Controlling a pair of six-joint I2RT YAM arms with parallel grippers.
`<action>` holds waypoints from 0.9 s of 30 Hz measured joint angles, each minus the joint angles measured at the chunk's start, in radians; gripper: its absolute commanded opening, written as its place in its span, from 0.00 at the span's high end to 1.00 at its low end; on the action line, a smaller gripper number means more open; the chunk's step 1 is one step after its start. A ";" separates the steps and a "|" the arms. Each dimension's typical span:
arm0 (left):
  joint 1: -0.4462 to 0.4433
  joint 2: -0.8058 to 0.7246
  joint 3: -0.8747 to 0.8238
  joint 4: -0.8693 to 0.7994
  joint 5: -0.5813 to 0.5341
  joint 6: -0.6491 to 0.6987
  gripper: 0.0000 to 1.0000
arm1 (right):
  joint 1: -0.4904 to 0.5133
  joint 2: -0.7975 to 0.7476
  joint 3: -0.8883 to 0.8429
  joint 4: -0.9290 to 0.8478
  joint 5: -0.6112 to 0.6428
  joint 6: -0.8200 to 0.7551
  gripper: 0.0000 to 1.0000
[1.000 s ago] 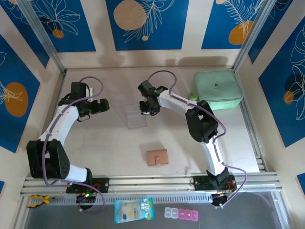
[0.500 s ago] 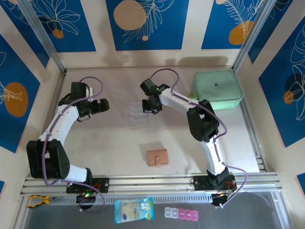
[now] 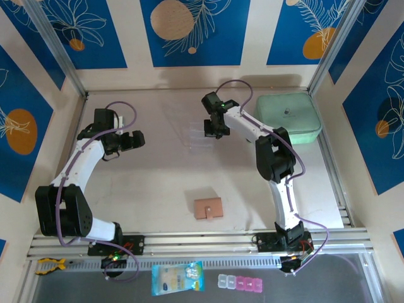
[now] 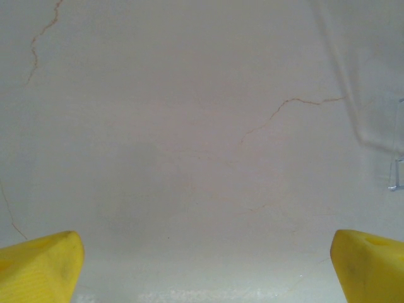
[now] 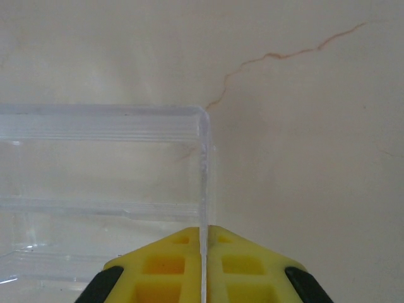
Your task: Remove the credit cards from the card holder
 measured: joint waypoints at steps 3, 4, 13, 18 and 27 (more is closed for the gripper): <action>0.000 0.001 0.000 0.000 0.000 0.000 0.00 | 0.003 0.014 0.000 -0.007 0.000 -0.003 0.91; 0.000 0.002 0.000 0.000 0.000 0.000 0.00 | 0.003 0.019 0.000 -0.008 0.000 -0.003 0.91; 0.000 0.010 0.000 0.000 0.007 0.000 0.00 | 0.003 0.020 0.000 -0.009 -0.004 -0.002 0.82; 0.000 0.013 0.000 0.000 0.019 -0.002 0.03 | 0.003 0.018 0.000 -0.011 -0.004 -0.003 0.77; -0.044 0.013 -0.009 0.014 0.145 -0.056 0.15 | 0.029 -0.177 -0.097 -0.031 -0.017 0.018 0.69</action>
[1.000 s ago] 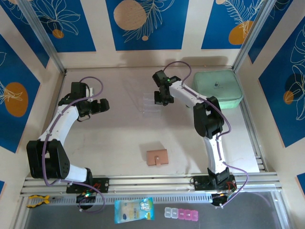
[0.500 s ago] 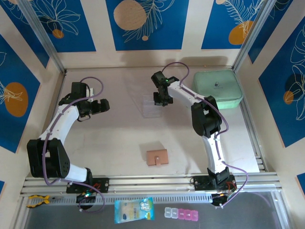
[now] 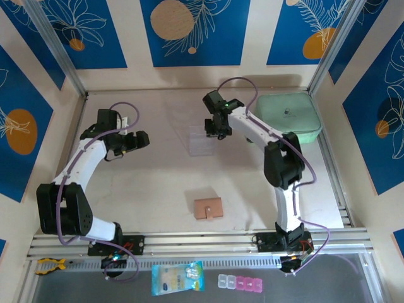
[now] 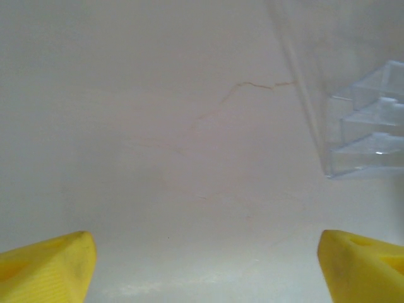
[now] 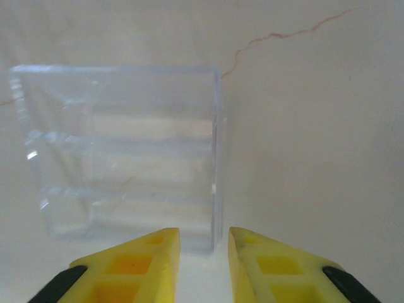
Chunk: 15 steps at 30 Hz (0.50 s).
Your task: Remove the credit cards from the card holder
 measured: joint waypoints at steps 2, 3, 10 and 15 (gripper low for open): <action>-0.033 0.000 0.000 0.006 0.039 -0.021 0.16 | 0.017 -0.082 -0.061 -0.001 -0.019 0.017 0.67; -0.056 0.000 -0.001 0.013 0.058 -0.033 0.17 | 0.029 -0.126 -0.098 0.003 -0.033 0.030 0.65; -0.237 0.019 -0.018 0.096 0.146 -0.141 0.28 | 0.156 -0.348 -0.376 0.022 -0.121 0.159 0.52; -0.343 0.066 -0.063 0.184 0.190 -0.214 0.40 | 0.277 -0.473 -0.570 0.035 -0.174 0.274 0.51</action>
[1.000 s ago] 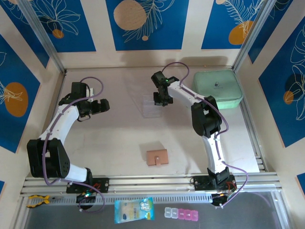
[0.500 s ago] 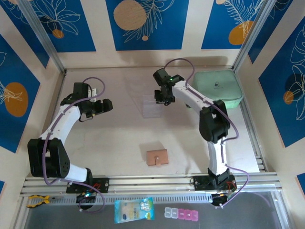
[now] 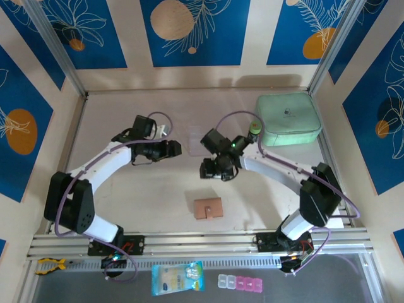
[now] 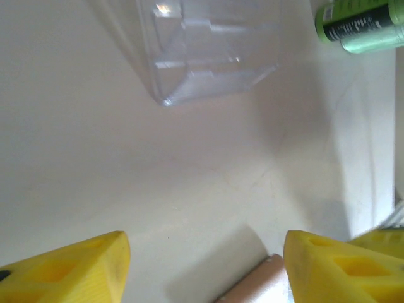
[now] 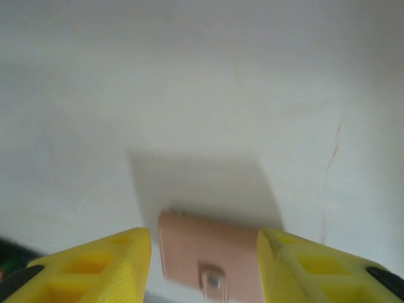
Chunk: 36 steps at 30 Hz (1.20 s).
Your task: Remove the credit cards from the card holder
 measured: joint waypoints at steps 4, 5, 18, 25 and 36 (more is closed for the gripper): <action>-0.072 0.040 -0.046 0.061 0.024 -0.045 0.46 | 0.082 -0.107 -0.158 0.046 -0.064 0.112 0.52; -0.087 0.050 -0.055 0.076 0.028 -0.052 0.48 | 0.097 -0.120 -0.187 0.061 -0.078 0.135 0.51; -0.263 0.121 -0.170 0.255 0.079 -0.169 0.53 | 0.276 -0.123 -0.380 0.215 -0.220 0.314 0.43; -0.298 0.164 -0.187 0.318 0.093 -0.209 0.53 | 0.261 -0.072 -0.394 0.253 -0.225 0.314 0.40; -0.299 0.179 -0.212 0.375 0.095 -0.261 0.52 | 0.151 -0.023 -0.403 0.333 -0.213 0.278 0.24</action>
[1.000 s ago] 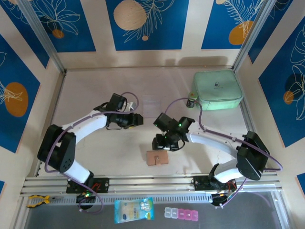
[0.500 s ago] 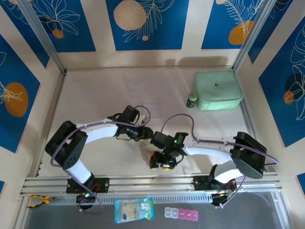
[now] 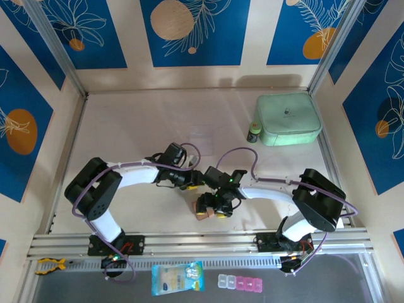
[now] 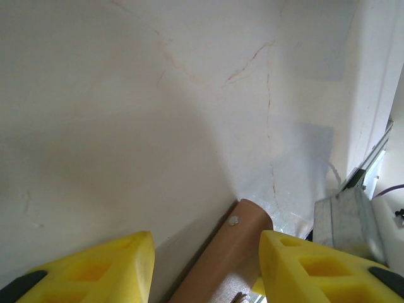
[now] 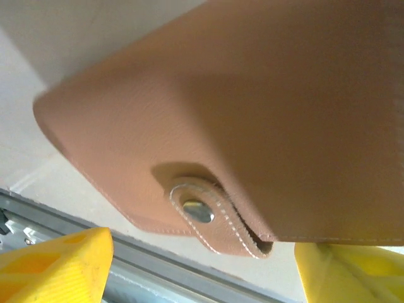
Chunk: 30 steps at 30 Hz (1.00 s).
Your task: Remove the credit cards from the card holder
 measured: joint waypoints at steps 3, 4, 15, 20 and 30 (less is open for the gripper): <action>0.000 0.000 -0.006 0.003 -0.001 -0.003 0.52 | -0.035 0.010 0.000 0.018 0.008 -0.016 0.24; 0.000 0.000 -0.010 0.005 -0.004 -0.006 0.52 | -0.048 0.014 0.000 0.025 0.010 -0.023 0.24; 0.069 -0.087 -0.126 0.014 -0.036 -0.054 0.52 | -0.110 0.117 0.104 -0.022 -0.034 -0.084 0.23; 0.160 -0.193 -0.193 0.007 -0.056 -0.058 0.52 | -0.105 0.181 0.196 -0.013 0.007 -0.103 0.14; 0.340 -0.351 -0.238 -0.099 -0.060 0.002 0.50 | -0.003 0.303 0.427 -0.160 0.164 -0.113 0.02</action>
